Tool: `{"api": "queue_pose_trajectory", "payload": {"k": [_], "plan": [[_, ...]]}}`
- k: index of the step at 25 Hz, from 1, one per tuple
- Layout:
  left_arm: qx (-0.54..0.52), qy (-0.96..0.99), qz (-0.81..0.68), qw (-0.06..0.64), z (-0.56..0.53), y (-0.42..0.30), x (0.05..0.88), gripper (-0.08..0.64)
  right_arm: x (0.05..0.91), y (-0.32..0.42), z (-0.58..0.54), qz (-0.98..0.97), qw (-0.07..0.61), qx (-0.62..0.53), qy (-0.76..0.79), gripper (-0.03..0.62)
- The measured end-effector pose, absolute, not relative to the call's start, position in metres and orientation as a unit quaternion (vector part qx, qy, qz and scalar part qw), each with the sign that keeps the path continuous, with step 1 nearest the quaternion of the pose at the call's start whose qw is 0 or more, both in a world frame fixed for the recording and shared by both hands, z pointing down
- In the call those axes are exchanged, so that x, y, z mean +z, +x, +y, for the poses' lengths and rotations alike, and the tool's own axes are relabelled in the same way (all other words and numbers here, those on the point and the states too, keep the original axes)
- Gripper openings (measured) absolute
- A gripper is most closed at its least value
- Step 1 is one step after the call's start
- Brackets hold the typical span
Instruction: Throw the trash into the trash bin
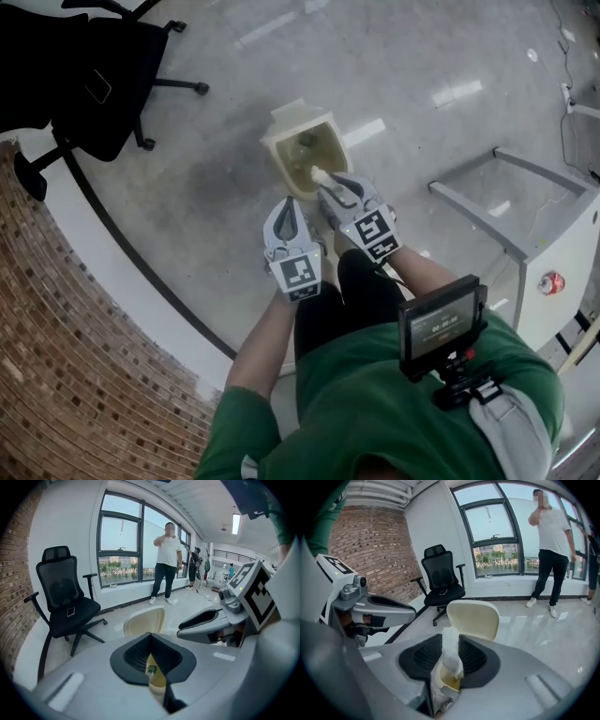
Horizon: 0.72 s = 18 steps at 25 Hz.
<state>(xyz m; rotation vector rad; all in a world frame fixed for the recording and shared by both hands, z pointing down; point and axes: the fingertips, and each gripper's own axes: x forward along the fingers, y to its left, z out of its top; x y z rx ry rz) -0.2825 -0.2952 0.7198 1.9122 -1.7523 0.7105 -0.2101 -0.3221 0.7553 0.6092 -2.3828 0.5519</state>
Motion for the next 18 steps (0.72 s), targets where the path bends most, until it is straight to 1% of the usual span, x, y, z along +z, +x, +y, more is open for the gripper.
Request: {"api": "queue_pose_trajectory", "payload": {"k": [11, 18], "plan": [[0.270, 0.680, -0.628, 0.266, -0.299, -0.281, 0.816, 0.006, 0.879, -0.207, -0.322, -0.876, 0.379, 0.215, 0.206, 0.114], [0.271, 0.677, -0.623, 0.284, -0.292, -0.277, 0.856, 0.006, 0.928, -0.204, -0.312, -0.864, 0.421, 0.204, 0.187, 0.114]]}}
